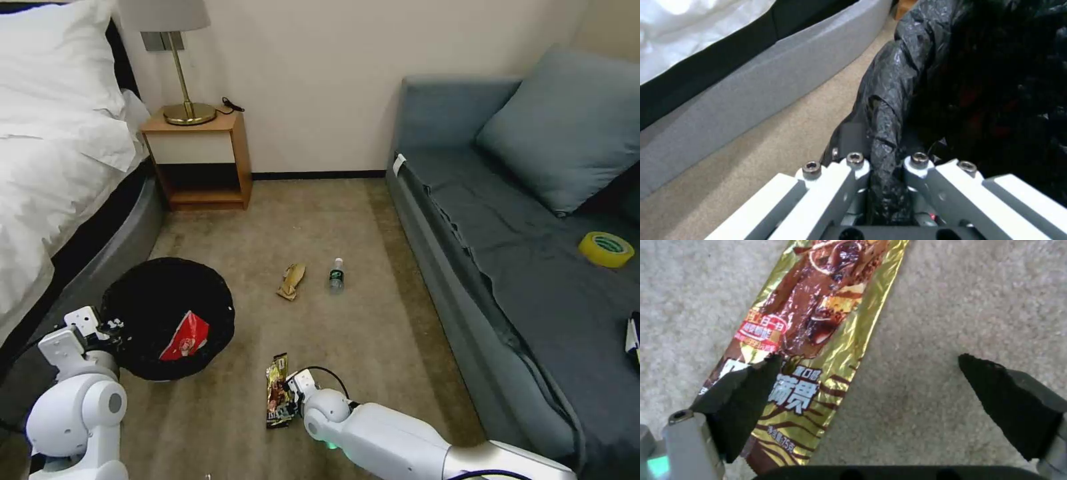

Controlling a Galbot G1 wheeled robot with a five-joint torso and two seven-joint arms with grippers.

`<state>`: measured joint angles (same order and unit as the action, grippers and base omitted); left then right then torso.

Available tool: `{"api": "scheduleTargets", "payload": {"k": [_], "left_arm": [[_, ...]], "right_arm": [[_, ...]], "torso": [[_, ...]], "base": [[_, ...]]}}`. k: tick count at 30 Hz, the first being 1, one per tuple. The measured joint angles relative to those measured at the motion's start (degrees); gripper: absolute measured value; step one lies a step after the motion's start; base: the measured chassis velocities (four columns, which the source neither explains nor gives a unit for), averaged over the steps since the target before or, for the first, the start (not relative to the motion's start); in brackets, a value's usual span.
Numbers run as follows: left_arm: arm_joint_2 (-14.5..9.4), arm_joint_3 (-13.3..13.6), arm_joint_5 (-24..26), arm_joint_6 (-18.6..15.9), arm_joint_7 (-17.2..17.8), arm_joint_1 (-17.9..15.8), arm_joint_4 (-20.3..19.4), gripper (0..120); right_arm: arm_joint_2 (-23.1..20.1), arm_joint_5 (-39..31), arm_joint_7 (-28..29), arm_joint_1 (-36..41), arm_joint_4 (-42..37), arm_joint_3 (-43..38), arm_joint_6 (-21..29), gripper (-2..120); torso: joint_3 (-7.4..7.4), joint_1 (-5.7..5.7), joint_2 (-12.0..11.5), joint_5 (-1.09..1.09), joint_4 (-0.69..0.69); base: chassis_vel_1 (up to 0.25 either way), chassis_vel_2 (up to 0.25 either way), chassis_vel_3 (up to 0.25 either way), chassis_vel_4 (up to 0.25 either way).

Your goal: Pick up the trash bin, then pick up the garbage on the floor and place it into the trash bin.

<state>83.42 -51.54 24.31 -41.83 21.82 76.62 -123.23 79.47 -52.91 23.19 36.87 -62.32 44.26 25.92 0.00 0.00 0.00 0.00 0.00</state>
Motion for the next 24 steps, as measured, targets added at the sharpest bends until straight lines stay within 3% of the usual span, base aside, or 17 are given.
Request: {"api": "scheduleTargets", "payload": {"k": [8,21,23,24], "left_arm": [[0.0,0.0,0.0,0.0,0.0,-0.3,0.1,3],[0.0,0.0,-0.7,0.3,0.0,-0.6,1.5,3],[0.0,0.0,-0.7,0.3,0.0,-0.6,1.5,3],[0.0,0.0,-0.8,0.4,0.0,-0.7,1.7,3]], "right_arm": [[0.1,0.4,-0.3,0.2,0.1,0.2,-0.4,99],[-0.6,1.2,-1.6,0.3,-0.7,0.3,-2.0,50],[-0.6,1.2,-1.7,0.3,-0.8,0.3,-2.1,48],[-0.7,1.2,-1.9,0.3,-0.9,0.3,-2.2,40]], "torso": [[0.00,0.00,0.0,0.00,0.00],[0.00,0.00,0.0,0.00,0.00],[0.00,0.00,0.0,0.01,0.00],[0.00,0.00,0.0,0.00,0.00]], "base": [[0.000,0.000,0.000,0.000],[0.000,0.000,0.000,0.000],[0.000,0.000,0.000,0.000],[0.000,0.000,0.000,0.000]]}}
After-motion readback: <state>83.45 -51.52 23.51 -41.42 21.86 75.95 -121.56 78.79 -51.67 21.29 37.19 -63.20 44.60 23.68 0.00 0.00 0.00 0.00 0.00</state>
